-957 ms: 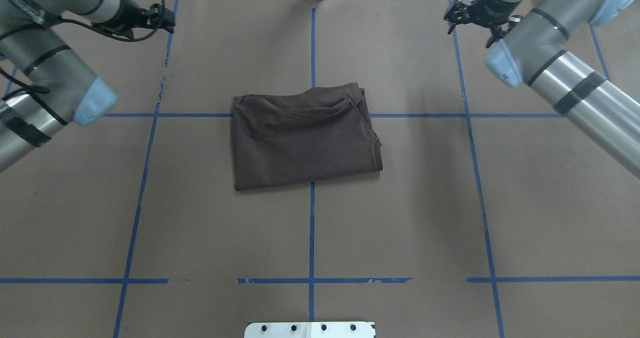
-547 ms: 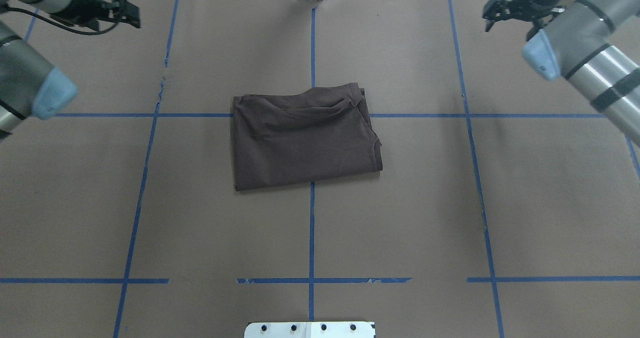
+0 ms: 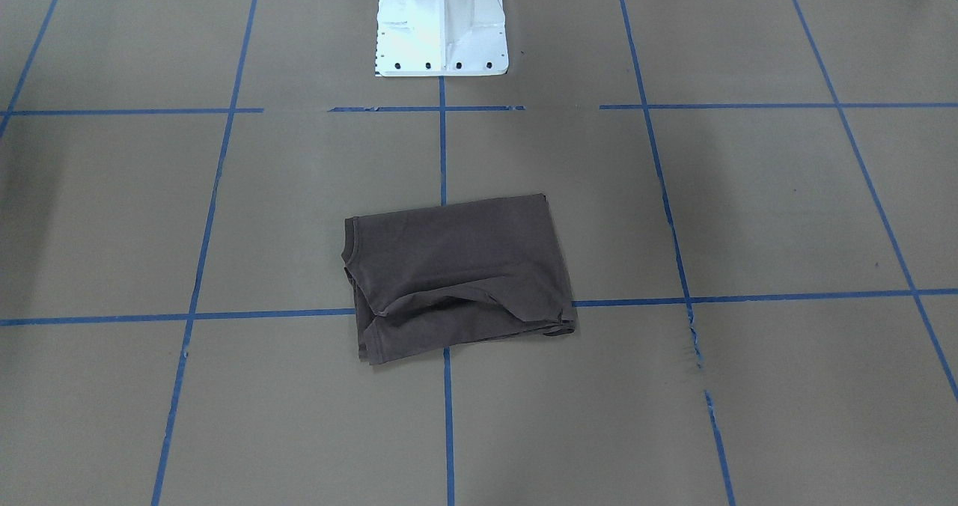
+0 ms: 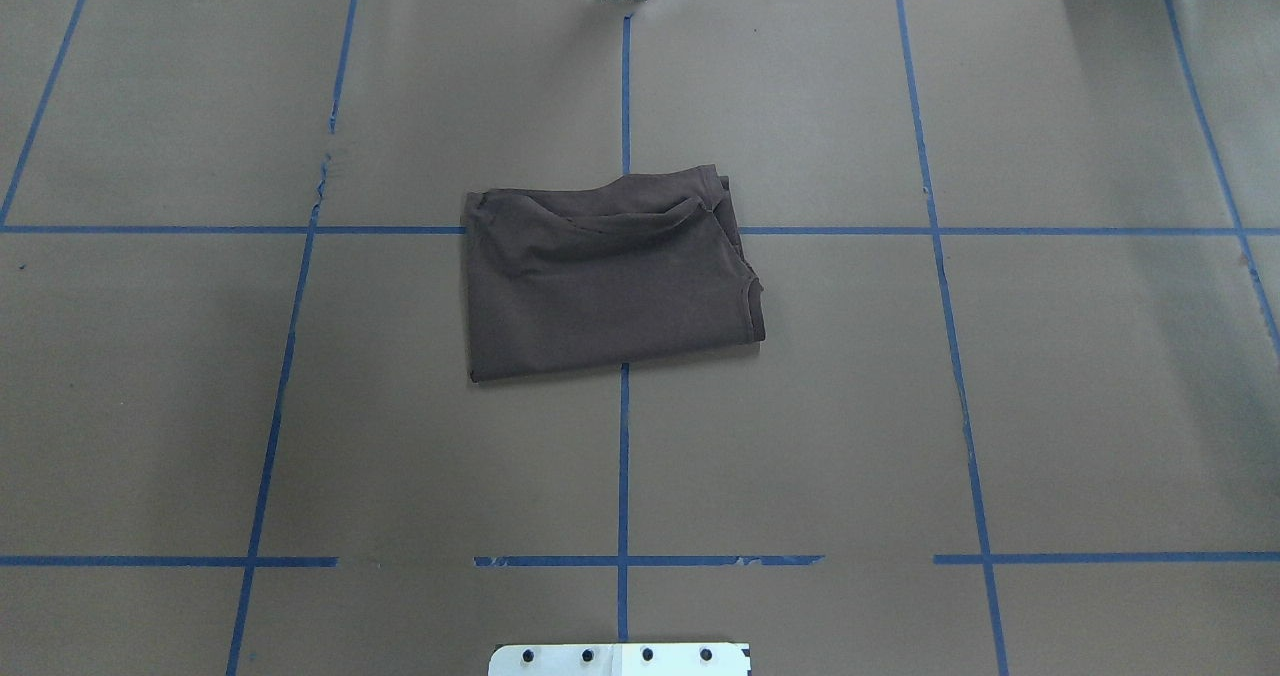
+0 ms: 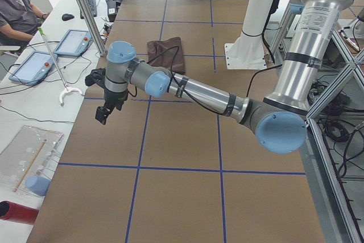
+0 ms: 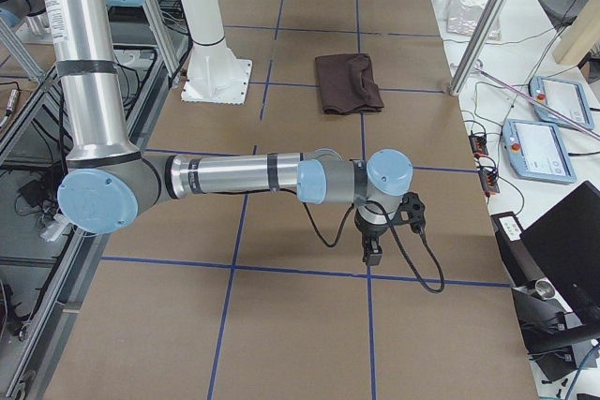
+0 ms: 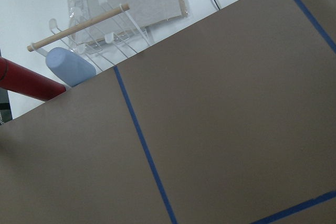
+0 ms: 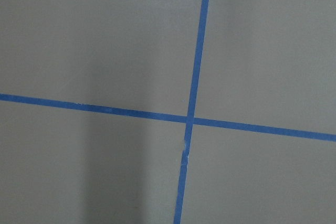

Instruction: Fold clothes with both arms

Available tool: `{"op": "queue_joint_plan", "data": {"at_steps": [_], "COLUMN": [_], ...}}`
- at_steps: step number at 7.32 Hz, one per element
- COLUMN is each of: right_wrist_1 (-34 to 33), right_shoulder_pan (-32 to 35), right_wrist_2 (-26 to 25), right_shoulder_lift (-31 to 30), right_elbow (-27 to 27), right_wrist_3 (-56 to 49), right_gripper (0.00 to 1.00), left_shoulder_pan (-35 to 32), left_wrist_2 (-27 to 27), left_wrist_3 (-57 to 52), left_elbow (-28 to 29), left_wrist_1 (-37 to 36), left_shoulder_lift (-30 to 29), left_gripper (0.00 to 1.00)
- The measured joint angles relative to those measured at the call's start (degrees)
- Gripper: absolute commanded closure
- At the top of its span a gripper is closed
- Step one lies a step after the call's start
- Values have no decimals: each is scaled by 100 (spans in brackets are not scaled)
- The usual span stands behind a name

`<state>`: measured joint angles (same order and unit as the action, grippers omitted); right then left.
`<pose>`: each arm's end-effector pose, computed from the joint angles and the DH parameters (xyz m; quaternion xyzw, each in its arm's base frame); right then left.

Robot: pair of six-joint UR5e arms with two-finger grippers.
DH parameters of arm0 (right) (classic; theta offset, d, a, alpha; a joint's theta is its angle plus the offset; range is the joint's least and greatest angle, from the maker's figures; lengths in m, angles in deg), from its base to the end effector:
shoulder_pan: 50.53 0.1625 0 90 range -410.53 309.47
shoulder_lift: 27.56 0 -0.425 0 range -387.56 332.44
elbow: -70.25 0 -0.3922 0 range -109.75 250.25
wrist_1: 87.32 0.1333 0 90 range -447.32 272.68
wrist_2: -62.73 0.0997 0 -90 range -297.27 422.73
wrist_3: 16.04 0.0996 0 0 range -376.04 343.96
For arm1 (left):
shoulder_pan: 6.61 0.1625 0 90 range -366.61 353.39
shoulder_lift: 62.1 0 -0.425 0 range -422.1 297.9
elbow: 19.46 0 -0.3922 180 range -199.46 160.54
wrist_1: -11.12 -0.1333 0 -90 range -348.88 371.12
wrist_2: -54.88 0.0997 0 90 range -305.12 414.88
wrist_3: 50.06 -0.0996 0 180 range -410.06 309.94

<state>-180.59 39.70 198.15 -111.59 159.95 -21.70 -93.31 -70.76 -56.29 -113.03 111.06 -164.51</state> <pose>0.0645 -0.5368 0.6121 0.0391 -0.3845 -0.0518 0.9209 -0.0410 -0.5968 0.4988 0.2211 0.2927 0.1455 0.9189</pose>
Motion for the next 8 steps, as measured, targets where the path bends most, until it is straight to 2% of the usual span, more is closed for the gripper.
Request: {"op": "queue_joint_plan", "data": {"at_steps": [3, 5, 8], "right_wrist_1": [332, 291, 269], "right_shoulder_pan": [52, 55, 56], "right_wrist_2": [73, 182, 341], "right_shoulder_lift": [-325, -541, -718], "right_elbow": [133, 106, 76], "right_wrist_3": [-48, -11, 12], "right_gripper": [0, 0, 0], "left_shoulder_pan": [-8, -26, -36], "left_wrist_2": [-289, -317, -328], "left_wrist_3": [-28, -41, -55], "left_elbow": [283, 360, 124], "left_wrist_1": [619, 234, -797], "left_shoulder_lift": [710, 970, 1036], "left_gripper": [0, 0, 0]}}
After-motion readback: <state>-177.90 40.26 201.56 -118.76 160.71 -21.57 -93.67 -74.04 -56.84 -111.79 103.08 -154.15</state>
